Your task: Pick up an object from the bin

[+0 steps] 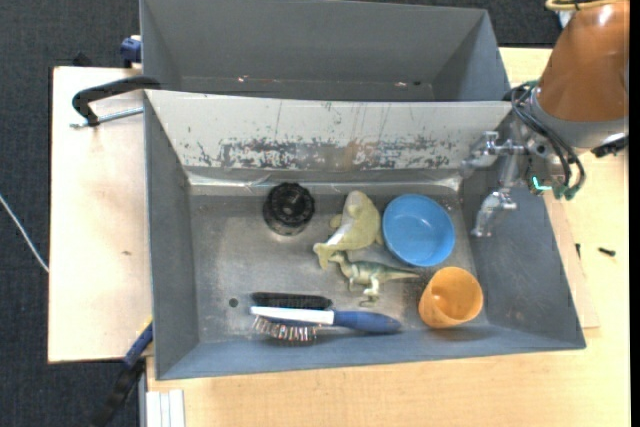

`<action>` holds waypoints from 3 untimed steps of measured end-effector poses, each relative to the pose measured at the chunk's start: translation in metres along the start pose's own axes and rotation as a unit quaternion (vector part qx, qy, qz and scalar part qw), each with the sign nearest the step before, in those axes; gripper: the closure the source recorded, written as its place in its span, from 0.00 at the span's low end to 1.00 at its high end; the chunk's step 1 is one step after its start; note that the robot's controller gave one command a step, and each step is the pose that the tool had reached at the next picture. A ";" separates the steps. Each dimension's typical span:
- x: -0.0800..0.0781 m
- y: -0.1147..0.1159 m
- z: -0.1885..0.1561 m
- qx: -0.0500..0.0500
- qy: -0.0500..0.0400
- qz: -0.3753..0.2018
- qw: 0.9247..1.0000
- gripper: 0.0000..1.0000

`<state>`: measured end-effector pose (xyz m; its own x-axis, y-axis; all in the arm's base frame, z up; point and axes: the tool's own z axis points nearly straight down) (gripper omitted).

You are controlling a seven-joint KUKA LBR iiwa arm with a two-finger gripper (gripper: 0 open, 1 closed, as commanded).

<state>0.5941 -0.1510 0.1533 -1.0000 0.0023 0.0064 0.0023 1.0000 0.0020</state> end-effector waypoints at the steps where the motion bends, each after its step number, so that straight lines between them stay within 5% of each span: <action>1: 0.049 0.047 0.083 0.001 -0.006 -0.041 0.999 0.00; 2: 0.072 0.116 0.076 0.005 -0.027 -0.144 0.989 0.00; 3: 0.058 0.179 0.081 0.003 -0.010 -0.160 0.987 0.00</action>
Offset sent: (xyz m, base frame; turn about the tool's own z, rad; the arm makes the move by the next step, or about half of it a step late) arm -0.0510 0.0462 -0.0833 -0.0826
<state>0.5359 0.0280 0.0732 -0.9492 -0.3144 -0.0127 -0.3144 0.9493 -0.0049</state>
